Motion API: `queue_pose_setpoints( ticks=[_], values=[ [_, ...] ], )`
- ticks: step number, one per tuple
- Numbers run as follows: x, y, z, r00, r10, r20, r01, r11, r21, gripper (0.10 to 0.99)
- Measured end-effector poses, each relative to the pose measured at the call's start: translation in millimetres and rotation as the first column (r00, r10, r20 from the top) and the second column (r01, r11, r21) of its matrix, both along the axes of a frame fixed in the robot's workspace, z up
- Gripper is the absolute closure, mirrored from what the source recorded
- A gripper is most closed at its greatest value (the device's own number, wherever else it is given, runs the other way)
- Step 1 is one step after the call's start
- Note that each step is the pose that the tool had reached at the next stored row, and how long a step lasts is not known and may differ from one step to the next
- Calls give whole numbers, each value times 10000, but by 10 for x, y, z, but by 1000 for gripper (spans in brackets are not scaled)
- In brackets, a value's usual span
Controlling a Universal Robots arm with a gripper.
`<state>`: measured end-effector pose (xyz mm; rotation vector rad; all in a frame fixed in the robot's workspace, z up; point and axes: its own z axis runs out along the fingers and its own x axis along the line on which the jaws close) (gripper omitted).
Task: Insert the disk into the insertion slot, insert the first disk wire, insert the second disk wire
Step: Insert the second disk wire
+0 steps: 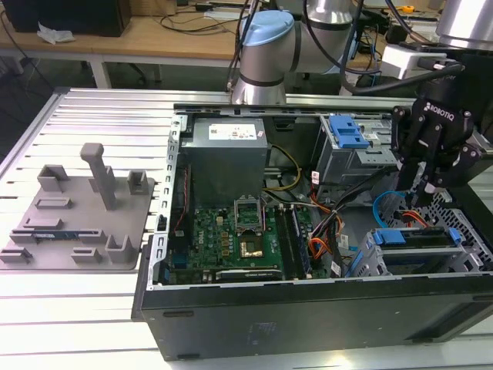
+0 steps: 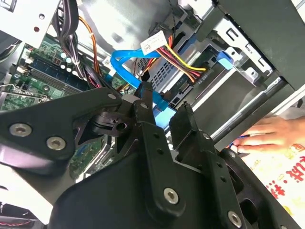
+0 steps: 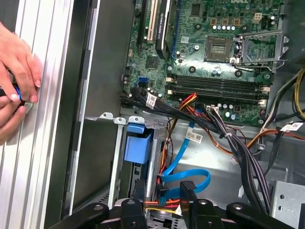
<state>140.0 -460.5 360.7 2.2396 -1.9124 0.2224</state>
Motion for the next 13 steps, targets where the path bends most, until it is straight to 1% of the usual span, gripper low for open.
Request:
queue_pose_setpoints(
  ticks=[3,4,5,6,7,8,13],
  values=[
    [0,0,0,10000,0,0,0,10000,-10,663],
    [-1,0,0,10000,-1,8,1,10000,-11,663],
    [-2,0,-1,10000,-2,31,2,10000,-10,663],
    [-1,1,-2,9999,-1,105,1,10000,-11,663],
    [-1,1,-2,9999,0,164,0,10000,-13,663],
    [0,1,-2,9998,2,185,-1,10000,-18,663],
    [-12,1,-8,9998,2,186,-1,10000,-31,663]
  ],
)
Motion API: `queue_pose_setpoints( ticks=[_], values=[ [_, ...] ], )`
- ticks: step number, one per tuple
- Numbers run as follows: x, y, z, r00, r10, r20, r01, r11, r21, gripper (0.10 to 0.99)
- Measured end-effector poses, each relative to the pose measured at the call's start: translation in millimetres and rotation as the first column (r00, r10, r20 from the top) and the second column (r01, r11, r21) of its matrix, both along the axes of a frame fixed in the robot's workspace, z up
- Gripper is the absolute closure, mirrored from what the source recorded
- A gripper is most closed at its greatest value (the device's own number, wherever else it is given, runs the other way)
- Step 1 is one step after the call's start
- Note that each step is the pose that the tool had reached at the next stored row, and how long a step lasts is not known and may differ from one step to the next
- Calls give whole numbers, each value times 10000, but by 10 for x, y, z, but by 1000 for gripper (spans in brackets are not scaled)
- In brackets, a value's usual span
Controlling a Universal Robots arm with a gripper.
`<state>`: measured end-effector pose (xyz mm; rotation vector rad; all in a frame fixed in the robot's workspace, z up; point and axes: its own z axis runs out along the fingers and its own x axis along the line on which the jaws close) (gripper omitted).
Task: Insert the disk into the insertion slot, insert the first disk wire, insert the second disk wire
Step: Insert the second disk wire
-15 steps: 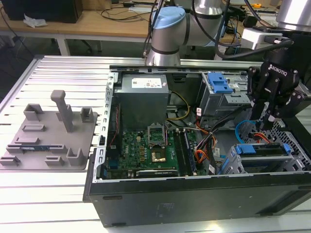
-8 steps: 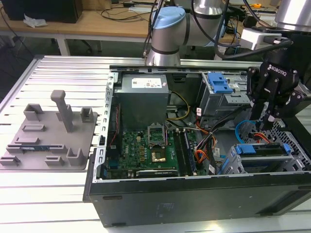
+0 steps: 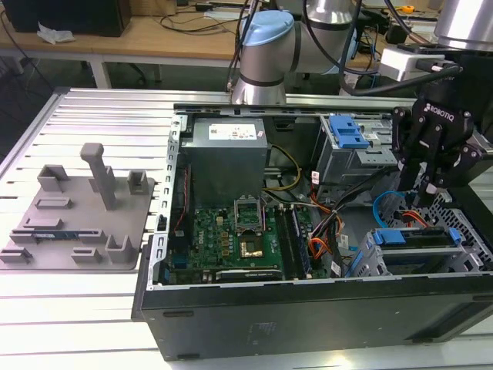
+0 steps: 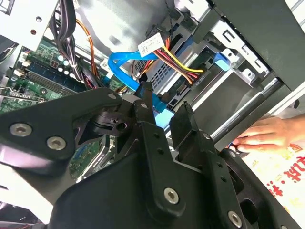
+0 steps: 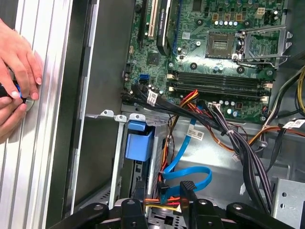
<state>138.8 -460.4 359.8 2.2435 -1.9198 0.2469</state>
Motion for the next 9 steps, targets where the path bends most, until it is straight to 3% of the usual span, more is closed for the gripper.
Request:
queue_pose_setpoints(
  ticks=[3,4,9],
  values=[
    [-4,-1,-14,10000,-55,-2,55,10000,-1,678],
    [-4,-1,-17,10000,-70,-4,70,10000,-1,753],
    [-4,0,-24,9999,-108,-13,108,9999,-3,769]
  ],
)
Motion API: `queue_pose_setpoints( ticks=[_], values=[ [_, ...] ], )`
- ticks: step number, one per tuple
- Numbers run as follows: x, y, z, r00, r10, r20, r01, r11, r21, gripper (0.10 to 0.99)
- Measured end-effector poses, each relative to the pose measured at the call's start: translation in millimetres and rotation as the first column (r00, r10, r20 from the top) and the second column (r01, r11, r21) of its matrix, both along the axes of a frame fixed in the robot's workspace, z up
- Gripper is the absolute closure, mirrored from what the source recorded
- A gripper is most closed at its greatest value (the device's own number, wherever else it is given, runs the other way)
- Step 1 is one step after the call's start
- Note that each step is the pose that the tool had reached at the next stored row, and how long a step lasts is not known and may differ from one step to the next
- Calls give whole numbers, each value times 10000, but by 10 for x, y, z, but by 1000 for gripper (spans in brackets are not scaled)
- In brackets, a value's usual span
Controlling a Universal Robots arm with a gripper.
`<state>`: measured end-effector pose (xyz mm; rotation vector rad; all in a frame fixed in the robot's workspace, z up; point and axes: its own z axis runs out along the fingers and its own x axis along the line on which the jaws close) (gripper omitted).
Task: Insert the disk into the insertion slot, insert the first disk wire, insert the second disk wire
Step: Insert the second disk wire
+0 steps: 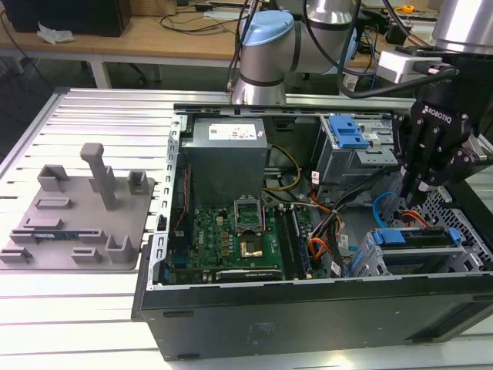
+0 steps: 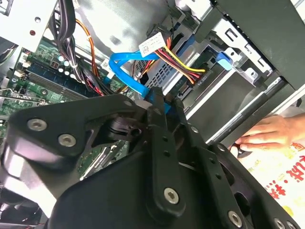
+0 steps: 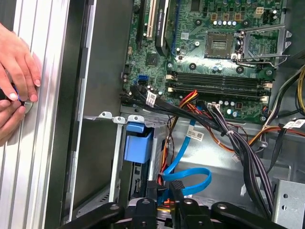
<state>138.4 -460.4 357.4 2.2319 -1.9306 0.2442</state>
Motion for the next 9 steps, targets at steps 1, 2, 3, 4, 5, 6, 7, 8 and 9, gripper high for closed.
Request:
queue_pose_setpoints(
  ticks=[1,2,3,4,5,6,7,8,9],
  values=[
    [0,0,0,10000,0,0,0,10000,0,839],
    [0,0,0,10000,0,0,0,10000,0,839],
    [0,0,0,10000,0,0,0,10000,-1,839],
    [0,0,1,10000,0,-2,0,10000,-1,839],
    [0,0,0,10000,0,-3,0,10000,-1,839],
    [0,0,1,10000,-2,-5,2,10000,-2,839],
    [0,0,0,10000,-2,-4,2,10000,-2,855],
    [0,0,0,10000,-2,-5,2,10000,-2,922],
    [0,0,0,10000,-2,-4,2,10000,-2,922]
  ],
)
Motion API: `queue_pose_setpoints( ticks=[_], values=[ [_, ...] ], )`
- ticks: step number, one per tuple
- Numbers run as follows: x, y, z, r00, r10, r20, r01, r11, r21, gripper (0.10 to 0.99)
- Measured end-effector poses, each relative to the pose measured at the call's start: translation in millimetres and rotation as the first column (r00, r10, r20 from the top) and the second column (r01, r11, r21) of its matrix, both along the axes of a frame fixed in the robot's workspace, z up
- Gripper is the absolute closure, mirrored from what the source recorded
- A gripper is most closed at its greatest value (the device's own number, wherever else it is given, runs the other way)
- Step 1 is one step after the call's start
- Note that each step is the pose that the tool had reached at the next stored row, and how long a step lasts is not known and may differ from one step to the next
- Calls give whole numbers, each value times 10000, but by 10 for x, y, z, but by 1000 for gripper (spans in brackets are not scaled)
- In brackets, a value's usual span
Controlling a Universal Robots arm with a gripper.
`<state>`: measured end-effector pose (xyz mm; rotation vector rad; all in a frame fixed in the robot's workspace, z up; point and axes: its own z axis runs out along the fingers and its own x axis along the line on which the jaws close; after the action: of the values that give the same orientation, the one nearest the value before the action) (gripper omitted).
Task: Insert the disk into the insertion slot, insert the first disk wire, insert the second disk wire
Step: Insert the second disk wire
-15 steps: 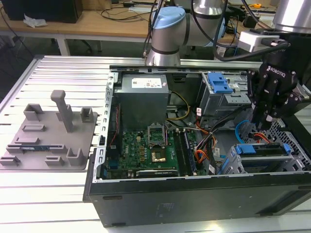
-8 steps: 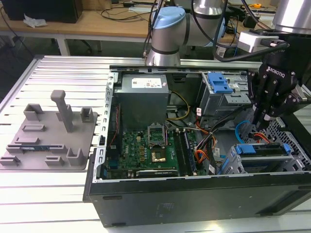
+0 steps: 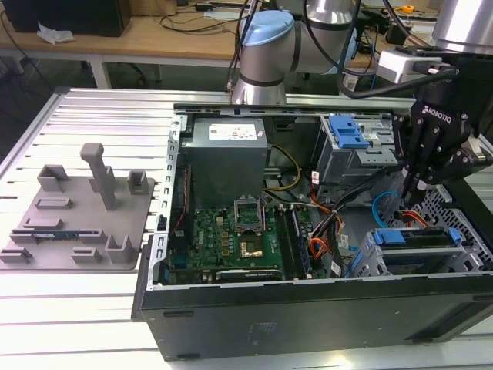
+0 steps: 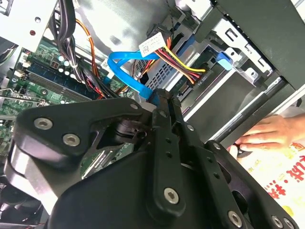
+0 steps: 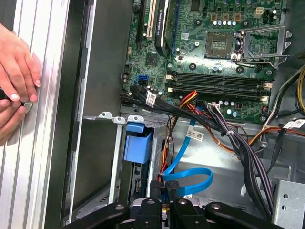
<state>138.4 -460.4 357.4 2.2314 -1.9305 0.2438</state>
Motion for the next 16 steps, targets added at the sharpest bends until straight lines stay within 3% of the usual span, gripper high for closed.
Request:
queue_pose_setpoints(
  ticks=[6,10,12,14,16],
  values=[
    [0,-1,-1,10000,-4,0,4,10000,1,925],
    [5,-44,-1,9996,-276,0,276,9996,41,925],
    [9,-95,-1,9996,-292,-4,292,9995,137,925],
    [11,-181,-1,9995,-316,-11,316,9987,394,925],
    [14,-194,0,9990,-450,-12,450,9981,423,925]
  ],
)
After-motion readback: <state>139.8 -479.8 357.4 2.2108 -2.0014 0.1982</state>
